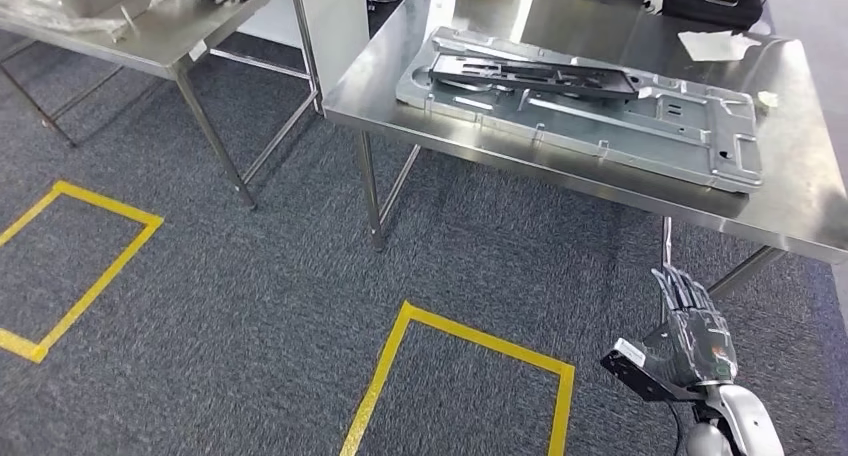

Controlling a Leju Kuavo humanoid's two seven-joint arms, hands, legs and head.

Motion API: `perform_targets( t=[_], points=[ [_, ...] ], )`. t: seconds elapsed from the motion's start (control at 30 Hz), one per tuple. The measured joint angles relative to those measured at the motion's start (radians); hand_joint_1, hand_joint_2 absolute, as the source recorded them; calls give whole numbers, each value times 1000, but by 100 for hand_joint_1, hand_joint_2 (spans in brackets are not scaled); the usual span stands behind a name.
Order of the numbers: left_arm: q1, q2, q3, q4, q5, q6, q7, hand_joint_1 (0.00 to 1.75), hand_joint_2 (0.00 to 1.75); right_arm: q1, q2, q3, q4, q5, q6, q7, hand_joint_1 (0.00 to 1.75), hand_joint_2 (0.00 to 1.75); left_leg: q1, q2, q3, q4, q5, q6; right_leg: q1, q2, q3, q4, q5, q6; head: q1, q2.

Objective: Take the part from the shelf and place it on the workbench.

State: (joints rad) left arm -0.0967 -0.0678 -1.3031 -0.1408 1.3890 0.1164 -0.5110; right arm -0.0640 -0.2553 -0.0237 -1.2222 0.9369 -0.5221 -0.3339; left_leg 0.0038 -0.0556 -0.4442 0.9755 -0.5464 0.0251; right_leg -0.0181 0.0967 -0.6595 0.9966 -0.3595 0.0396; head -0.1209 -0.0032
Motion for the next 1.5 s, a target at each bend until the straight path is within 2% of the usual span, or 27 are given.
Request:
perform_targets(
  t=[0.07, 0.17, 0.2, 0.23, 0.27, 0.33, 0.4, 0.43, 0.5, 0.53, 0.6, 0.67, 0.7, 0.73, 0.77, 0.83, 0.9, 0.97, 1.0, 1.03, 1.1, 1.17, 1.23, 1.3, 1.37, 1.43, 1.5],
  points=[
    [1, 0, 0, 0, 1, 0, -1, 0, 0, 19, -4, -1, -8, -7, 3, -1, 0, 175, 2, 26, -7, -5, 16, 18, -1, -20, -16, 24, -18, 9, 0, 0],
    [5, 0, 0, 0, 1, 0, -2, 0, 0, 29, -8, -1, -12, -15, 7, -4, 0, 175, -5, 71, -30, -7, 34, 32, -2, -79, -88, 203, -136, 15, 1, 0],
    [7, 0, 0, 0, 1, 0, -2, 0, 0, 32, -8, -1, -12, -18, 7, -5, 0, 175, -8, 85, -37, -5, 38, 33, -3, -86, -105, 262, -164, 18, 1, 0],
    [8, 0, 0, 0, 0, 0, -2, 0, 0, 36, -8, -1, -12, -20, 8, -7, 0, 175, -10, 99, -43, -3, 40, 32, -4, -90, -104, 289, -174, 20, 1, 0],
    [8, 0, 0, 0, -1, 0, -2, 0, 0, 40, -8, -1, -12, -22, 8, -8, 0, 175, -10, 112, -47, -1, 42, 32, -5, -95, -83, 277, -167, 20, 1, 0],
    [7, 0, 0, 0, -4, 0, -3, 0, 0, 42, -8, -1, -12, -23, 7, -10, 0, 175, -11, 138, -51, 6, 42, 28, -3, -123, 11, 150, -125, 16, 1, 0],
    [5, 0, 0, 0, -6, 0, -3, 0, 0, 39, -7, -1, -15, -22, 7, -11, 0, 175, -16, 159, -54, 15, 38, 19, 7, -160, 85, 34, -102, 1, 1, 0],
    [5, 0, 0, 0, -6, 0, -3, 0, 0, 38, -7, -1, -16, -22, 7, -11, 0, 175, -19, 169, -54, 17, 37, 14, 12, -168, 95, 12, -102, -7, 1, 0],
    [3, 0, 0, 0, -6, 1, -3, 0, 0, 37, -6, -1, -16, -21, 9, -11, 0, 175, -21, 187, -53, 18, 36, 3, 13, -149, 90, 8, -98, -21, 1, 0],
    [2, 0, 0, 0, -6, 1, -4, 0, 0, 37, -6, -1, -16, -22, 10, -11, 0, 175, -21, 180, -54, 22, 30, -3, 11, -139, 88, 6, -95, -26, 0, 0],
    [0, 0, 0, 0, -5, 1, -5, 0, 0, 30, -5, -1, -14, -22, 13, -11, 0, 175, -16, 130, -76, 75, -8, -16, 3, -119, 85, 0, -87, -38, 1, 0],
    [3, 0, 0, 0, -5, 1, -7, 0, 0, 20, 0, 0, -10, -21, 18, -11, 0, 175, -8, 77, -135, 203, -75, -24, 2, -98, 77, 0, -82, -45, 0, 0],
    [5, 0, 0, 0, -5, 1, -8, 0, 0, 16, 3, 0, -8, -20, 21, -11, 0, 175, -5, 67, -165, 267, -99, -27, 2, -85, 74, 1, -80, -46, 0, 0],
    [6, 0, 0, 0, -5, 1, -9, 0, 0, 13, 7, 0, -4, -19, 23, -11, 0, 175, -3, 64, -183, 303, -104, -29, 2, -72, 71, 2, -78, -46, 0, 0],
    [6, 0, 0, 0, -5, 1, -9, 0, 0, 10, 10, 1, 0, -18, 25, -11, 0, 175, -2, 63, -183, 302, -89, -29, 2, -59, 69, 3, -76, -44, 0, 0],
    [5, 0, 0, 0, -4, 3, -10, 0, 0, -4, 16, 1, 11, -17, 31, -11, 0, 175, 2, 46, -133, 189, -14, -27, 0, -31, 66, 7, -74, -41, 0, 0],
    [4, 0, 0, 0, -2, 5, -11, 0, 0, -30, 22, 2, 28, -17, 34, -12, 0, 175, 6, -5, -84, 70, 36, -21, 0, -4, 59, 13, -69, -31, 0, 0],
    [3, 0, 0, 0, 0, 6, -12, 0, 0, -56, 27, 4, 50, -19, 36, -14, 0, 175, 4, -30, -75, 37, 41, -14, -3, 22, 47, 13, -60, -15, 0, 0],
    [2, 0, 0, 0, -1, 6, -12, 0, 0, -64, 28, 4, 60, -20, 35, -15, 0, 175, 3, -18, -75, 34, 45, -8, -5, 35, 42, 10, -55, -7, 1, 0],
    [1, 0, -1, 0, -3, 6, -12, 0, 0, -67, 28, 5, 69, -21, 35, -16, 0, 175, 3, -5, -74, 29, 51, -1, -7, 33, 39, 11, -53, -1, 1, 0],
    [-1, 0, -1, 0, -7, 6, -11, 0, 0, -72, 29, 5, 80, -22, 33, -15, 0, 175, 6, 21, -74, 18, 63, 15, -6, -12, 17, 50, -80, 7, 1, 0],
    [0, -1, -2, 0, -9, 5, -7, 0, 0, -76, 31, 6, 86, -22, 33, -13, 0, 175, 4, 47, -77, 14, 67, 21, -5, -70, -32, 153, -140, 12, 1, 0],
    [1, -1, -4, 0, -10, 4, -5, 0, 0, -76, 33, 6, 88, -21, 33, -12, 0, 175, 2, 61, -79, 14, 68, 22, -6, -85, -65, 225, -175, 15, 1, 0],
    [2, -1, -4, 0, -10, 4, -4, 0, 0, -74, 35, 6, 90, -21, 33, -11, 0, 175, 1, 67, -79, 14, 67, 22, -6, -87, -79, 256, -185, 17, 1, 0],
    [-1, -1, -6, 0, -10, 4, -2, 0, 0, -73, 38, 6, 95, -15, 34, -10, 0, 175, 0, 102, -79, 16, 64, 18, -6, -107, -34, 191, -140, 17, 1, 0],
    [-6, -2, -8, 0, -10, 4, 0, 0, 0, -79, 41, 6, 99, -6, 36, -8, 0, 175, -5, 142, -77, 21, 56, 9, -1, -155, 44, 56, -84, 9, 1, 0],
    [-10, -3, -9, 0, -10, 3, 0, 0, 0, -85, 42, 6, 99, -1, 39, -6, 0, 175, -11, 161, -73, 23, 50, -2, 7, -172, 66, 10, -78, -5, 1, 0]
  ],
)
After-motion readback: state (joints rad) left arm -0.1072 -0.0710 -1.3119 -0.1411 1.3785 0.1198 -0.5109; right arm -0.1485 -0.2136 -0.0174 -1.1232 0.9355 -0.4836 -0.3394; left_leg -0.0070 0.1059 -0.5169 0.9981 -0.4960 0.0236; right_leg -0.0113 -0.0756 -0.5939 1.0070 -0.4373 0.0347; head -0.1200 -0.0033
